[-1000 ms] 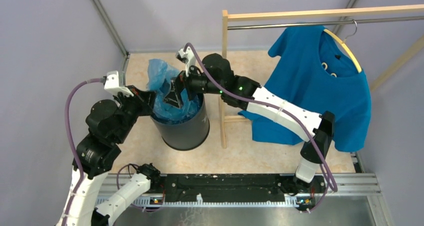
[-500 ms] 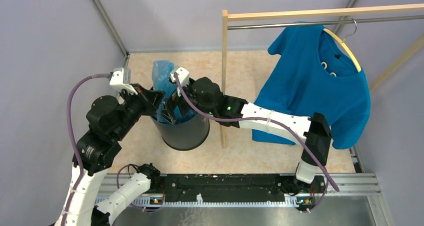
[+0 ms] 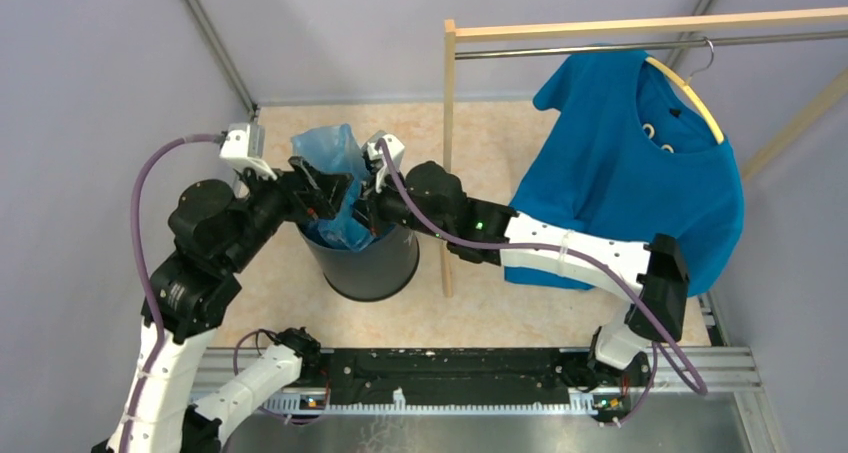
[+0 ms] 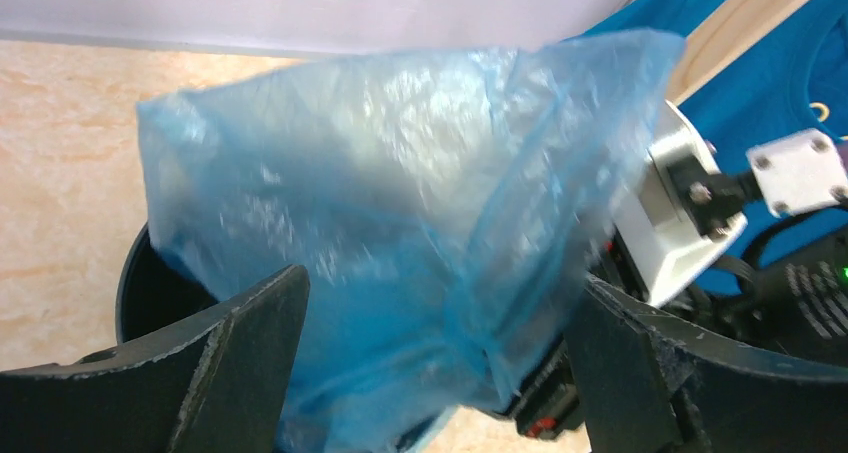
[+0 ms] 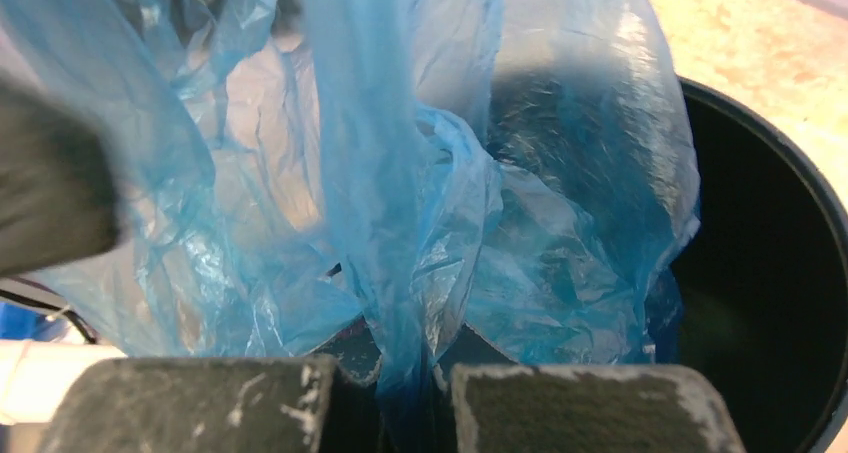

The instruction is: Put the trash bags into the trash bin

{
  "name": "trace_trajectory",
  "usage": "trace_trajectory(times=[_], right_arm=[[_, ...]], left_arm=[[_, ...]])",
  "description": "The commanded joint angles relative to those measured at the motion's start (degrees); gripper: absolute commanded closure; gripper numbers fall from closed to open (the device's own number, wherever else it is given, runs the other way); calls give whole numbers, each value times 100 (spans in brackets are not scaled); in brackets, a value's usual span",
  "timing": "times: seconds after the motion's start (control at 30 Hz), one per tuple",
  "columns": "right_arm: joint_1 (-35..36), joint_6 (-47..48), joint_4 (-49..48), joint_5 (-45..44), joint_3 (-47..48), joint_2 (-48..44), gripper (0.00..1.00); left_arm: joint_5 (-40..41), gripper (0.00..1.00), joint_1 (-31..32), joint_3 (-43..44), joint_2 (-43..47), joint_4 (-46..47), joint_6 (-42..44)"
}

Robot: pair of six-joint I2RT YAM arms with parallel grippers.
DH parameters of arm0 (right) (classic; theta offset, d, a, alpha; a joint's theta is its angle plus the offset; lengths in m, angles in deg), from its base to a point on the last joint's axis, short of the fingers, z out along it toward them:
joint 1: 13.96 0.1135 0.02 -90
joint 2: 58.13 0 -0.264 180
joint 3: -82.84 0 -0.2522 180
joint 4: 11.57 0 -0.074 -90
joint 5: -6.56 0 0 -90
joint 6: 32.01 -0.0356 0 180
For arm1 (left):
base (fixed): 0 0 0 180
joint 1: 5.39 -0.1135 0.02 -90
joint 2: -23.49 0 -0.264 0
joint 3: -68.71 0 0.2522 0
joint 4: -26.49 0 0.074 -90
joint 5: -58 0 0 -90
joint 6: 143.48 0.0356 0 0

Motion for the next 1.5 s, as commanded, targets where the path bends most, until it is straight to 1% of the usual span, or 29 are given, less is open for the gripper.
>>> trace_trajectory(times=[0.0, 0.13, 0.2, 0.27, 0.33, 0.43, 0.6, 0.7, 0.77, 0.93, 1.0, 1.07, 1.17, 1.33, 1.47], right_arm=[[62, -387, 317, 283, -166, -499, 100], [55, -406, 471, 163, -261, -592, 100], [44, -411, 488, 180, -268, -582, 100], [-11, -445, 486, 241, -243, -515, 100], [-73, -492, 476, 280, -197, -435, 100], [-142, -514, 567, 353, -34, -301, 100], [-181, -443, 758, 508, 259, -212, 100], [-219, -419, 815, 468, 361, -212, 100], [-266, -462, 798, 528, 435, -162, 100], [-403, -576, 793, 760, 676, 80, 100], [-411, -578, 791, 789, 724, 144, 100], [-419, -571, 821, 791, 752, 201, 100], [-440, -562, 925, 751, 821, 282, 100], [-511, -570, 1022, 601, 845, 396, 100], [-584, -699, 1243, 379, 844, 474, 100]], left_arm=[[81, 2, 19, 195, -434, 78, 219], [238, 2, 15, 404, -577, 212, 560], [570, 2, 17, 671, -728, 38, 757], [1005, 2, 16, 774, -836, -45, 933], [1253, 2, 11, 825, -929, -25, 1072], [1333, 2, 10, 766, -1106, 140, 1179], [1153, 2, 10, 547, -1418, 388, 1182], [1076, 2, 1, 271, -1508, 341, 1052], [947, 2, 2, -125, -1379, 388, 955], [493, 2, -7, -1287, -858, 427, 529], [264, 2, -7, -1593, -644, 407, 346], [233, 1, -7, -1751, -415, 395, 271], [401, 1, -8, -1564, -261, 320, 362], [87, 1, -12, -951, -543, 241, 593], [430, 1, -10, -498, -538, -4, 662]])
